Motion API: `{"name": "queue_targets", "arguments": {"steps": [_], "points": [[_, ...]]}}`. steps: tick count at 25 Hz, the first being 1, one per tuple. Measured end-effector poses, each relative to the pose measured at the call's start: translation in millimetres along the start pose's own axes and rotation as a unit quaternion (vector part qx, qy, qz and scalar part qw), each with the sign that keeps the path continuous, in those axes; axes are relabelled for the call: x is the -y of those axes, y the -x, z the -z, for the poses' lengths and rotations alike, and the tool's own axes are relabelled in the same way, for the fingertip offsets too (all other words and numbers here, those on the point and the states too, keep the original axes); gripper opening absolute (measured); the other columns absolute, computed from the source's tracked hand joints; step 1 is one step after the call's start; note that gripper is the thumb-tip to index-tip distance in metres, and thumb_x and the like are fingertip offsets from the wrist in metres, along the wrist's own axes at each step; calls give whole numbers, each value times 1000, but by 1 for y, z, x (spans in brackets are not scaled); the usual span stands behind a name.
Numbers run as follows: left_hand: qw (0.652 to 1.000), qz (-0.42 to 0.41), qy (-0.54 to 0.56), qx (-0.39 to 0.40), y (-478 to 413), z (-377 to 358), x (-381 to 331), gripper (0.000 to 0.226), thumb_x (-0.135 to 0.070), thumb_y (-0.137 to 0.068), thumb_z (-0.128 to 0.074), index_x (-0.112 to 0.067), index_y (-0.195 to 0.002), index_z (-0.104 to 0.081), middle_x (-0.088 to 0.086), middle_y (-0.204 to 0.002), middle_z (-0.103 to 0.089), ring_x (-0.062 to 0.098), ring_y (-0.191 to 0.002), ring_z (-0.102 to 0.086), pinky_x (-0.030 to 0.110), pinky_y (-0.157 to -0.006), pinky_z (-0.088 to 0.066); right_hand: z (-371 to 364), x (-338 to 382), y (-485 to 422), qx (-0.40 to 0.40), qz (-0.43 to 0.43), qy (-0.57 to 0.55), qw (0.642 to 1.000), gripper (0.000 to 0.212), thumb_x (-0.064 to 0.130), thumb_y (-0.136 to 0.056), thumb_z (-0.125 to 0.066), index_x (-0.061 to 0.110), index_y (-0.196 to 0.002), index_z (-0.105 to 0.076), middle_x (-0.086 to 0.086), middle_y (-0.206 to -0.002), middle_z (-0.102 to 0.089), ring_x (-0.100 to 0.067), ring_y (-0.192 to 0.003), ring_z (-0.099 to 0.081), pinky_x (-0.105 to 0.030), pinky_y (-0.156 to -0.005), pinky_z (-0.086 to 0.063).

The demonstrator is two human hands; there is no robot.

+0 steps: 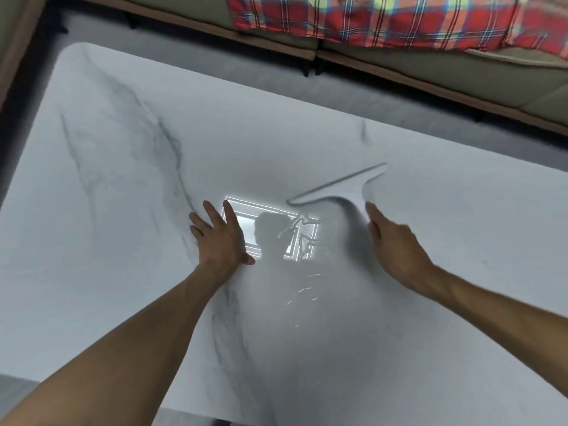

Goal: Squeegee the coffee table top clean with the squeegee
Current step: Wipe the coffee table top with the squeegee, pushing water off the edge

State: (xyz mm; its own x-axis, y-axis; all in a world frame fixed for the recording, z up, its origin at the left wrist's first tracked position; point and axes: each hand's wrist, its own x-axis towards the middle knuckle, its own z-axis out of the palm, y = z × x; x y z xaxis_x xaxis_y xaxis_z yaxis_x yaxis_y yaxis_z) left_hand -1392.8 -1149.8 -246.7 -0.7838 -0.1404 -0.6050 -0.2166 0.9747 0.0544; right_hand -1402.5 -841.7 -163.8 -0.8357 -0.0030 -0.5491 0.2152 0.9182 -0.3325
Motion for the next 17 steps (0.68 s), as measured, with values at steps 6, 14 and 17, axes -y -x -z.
{"name": "queue_targets", "arguments": {"steps": [6, 14, 17], "points": [[1000, -3, 2, 1, 3, 4, 0, 138, -56, -59, -84, -8, -153, 5, 36, -155, 6, 66, -137, -3, 63, -114, -16, 40, -7, -10, -60, -40, -81, 994, 39, 27, -100, -37, 28, -139, -44, -11, -93, -67, -25, -65, -58, -36, -65, -52], [1000, -3, 5, 9, 6, 8, -2, 136, -52, -61, -85, -7, -153, 5, 36, -155, 7, 65, -137, 0, 63, -114, -14, 46, 26, -73, -82, -162, -188, 965, 17, 6, -89, -26, 12, -94, -41, -20, -79, -57, -32, -62, -58, -46, -53, -53], [1000, -1, 8, 13, 6, 10, -3, 136, -51, -62, -85, -7, -153, 6, 36, -155, 8, 65, -138, 1, 63, -115, -14, 21, 15, -9, -14, -131, -129, 983, 17, 11, -91, -26, 14, -101, -40, -21, -84, -62, -37, -64, -64, -53, -62, -56]]}}
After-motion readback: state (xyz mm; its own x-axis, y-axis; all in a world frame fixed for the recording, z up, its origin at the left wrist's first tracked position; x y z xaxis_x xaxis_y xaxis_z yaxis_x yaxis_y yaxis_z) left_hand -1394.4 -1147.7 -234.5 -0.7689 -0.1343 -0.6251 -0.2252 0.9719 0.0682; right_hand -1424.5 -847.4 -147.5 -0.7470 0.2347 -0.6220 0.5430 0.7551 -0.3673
